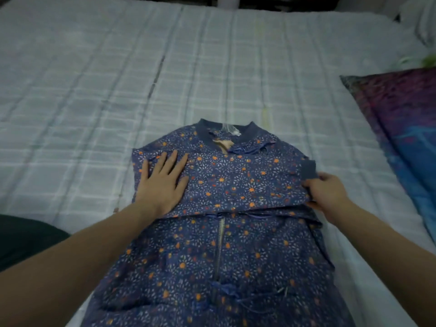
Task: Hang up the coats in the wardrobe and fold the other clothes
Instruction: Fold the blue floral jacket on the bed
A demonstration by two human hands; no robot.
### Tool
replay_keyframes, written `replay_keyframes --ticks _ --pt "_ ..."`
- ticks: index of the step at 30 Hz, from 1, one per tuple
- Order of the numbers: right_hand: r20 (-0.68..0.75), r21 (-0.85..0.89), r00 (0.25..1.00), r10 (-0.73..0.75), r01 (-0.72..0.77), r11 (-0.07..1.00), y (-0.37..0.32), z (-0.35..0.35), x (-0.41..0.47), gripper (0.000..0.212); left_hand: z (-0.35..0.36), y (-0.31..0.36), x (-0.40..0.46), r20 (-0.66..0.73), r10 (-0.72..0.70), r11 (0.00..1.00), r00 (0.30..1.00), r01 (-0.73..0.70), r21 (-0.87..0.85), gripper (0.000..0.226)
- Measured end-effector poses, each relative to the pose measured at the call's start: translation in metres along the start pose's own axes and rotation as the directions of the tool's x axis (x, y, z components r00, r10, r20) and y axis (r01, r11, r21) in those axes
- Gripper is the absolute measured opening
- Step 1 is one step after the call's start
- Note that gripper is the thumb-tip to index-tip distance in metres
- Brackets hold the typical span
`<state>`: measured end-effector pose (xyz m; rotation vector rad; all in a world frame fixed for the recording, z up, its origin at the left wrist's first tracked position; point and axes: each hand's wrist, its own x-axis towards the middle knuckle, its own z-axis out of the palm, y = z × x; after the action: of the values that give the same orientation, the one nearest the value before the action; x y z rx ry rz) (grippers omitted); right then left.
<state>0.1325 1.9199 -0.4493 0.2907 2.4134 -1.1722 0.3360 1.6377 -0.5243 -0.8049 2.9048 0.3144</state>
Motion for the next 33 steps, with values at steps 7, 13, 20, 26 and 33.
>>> replay_keyframes --ticks 7,13,20,26,33 --pt "0.423 -0.657 0.606 -0.674 0.717 0.232 0.053 0.031 0.012 0.053 0.025 0.001 0.009 0.057 0.004 0.993 0.998 -0.010 0.116 0.084" --pt "0.483 -0.687 0.700 -0.526 0.676 0.268 0.068 0.033 0.028 0.069 0.018 -0.010 0.011 -0.026 0.057 0.989 0.998 -0.060 -0.136 0.054" --pt "0.180 -0.699 0.678 -0.713 0.598 0.393 -0.008 0.046 0.051 0.028 -0.028 -0.035 0.083 -0.291 -0.165 0.970 0.942 0.102 -0.219 0.038" --pt "0.314 -0.714 0.825 -0.470 0.532 0.455 -0.063 0.058 0.101 0.066 -0.049 -0.044 0.126 0.152 -0.329 0.828 0.932 0.362 -0.427 0.057" --pt "0.341 -0.607 0.869 -0.358 0.494 0.622 -0.082 0.087 0.111 0.060 -0.047 -0.032 0.134 0.126 -0.180 0.850 0.975 0.219 -0.478 0.046"
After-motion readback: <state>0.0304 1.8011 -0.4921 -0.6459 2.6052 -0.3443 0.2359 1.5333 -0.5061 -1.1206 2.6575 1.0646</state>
